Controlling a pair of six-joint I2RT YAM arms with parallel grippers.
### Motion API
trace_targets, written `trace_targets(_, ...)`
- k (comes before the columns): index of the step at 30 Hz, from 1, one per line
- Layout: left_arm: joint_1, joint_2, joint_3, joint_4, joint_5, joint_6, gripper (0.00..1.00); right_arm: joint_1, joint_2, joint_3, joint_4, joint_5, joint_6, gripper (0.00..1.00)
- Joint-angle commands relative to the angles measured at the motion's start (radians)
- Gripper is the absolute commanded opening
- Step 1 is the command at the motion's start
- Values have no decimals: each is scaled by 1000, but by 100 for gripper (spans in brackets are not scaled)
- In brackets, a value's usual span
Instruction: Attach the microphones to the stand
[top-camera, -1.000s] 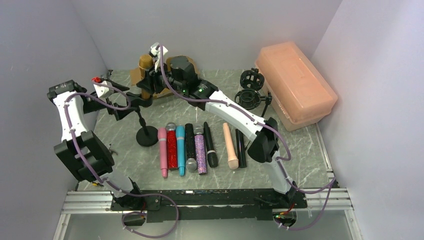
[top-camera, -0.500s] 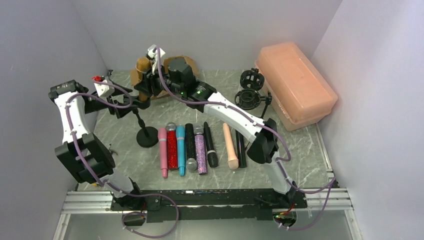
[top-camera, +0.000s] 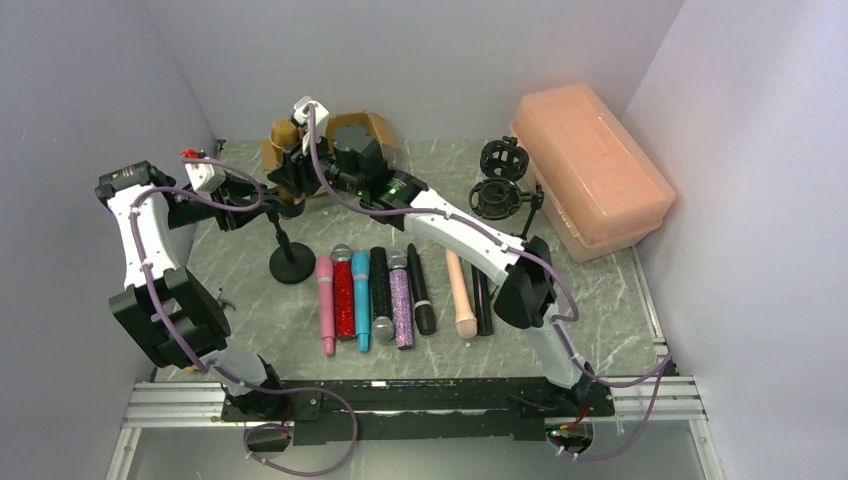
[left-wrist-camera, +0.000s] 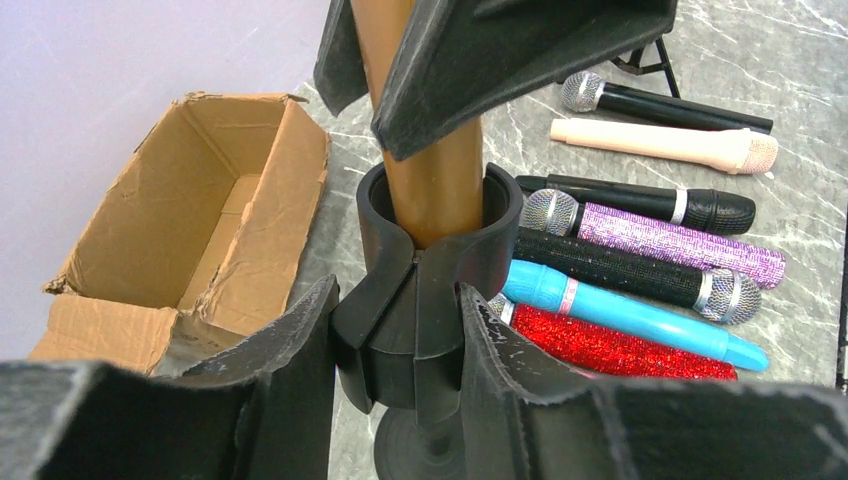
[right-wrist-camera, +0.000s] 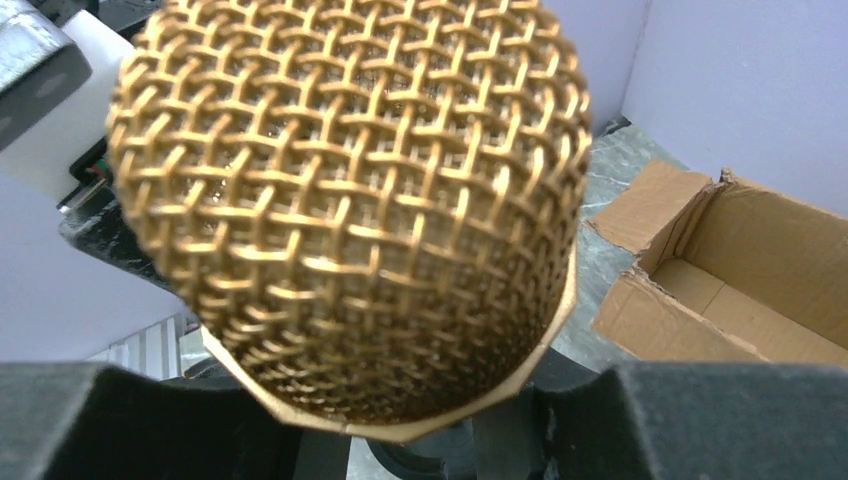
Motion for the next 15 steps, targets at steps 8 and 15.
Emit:
trace_targets(8,-10,1,-5,5,-28,-38,18,41,-39,-109,169,43,-13,0)
trace_targets(15,-5,8,-10,5,-25,-44,14,41,-50,-184,226,84,-8,1)
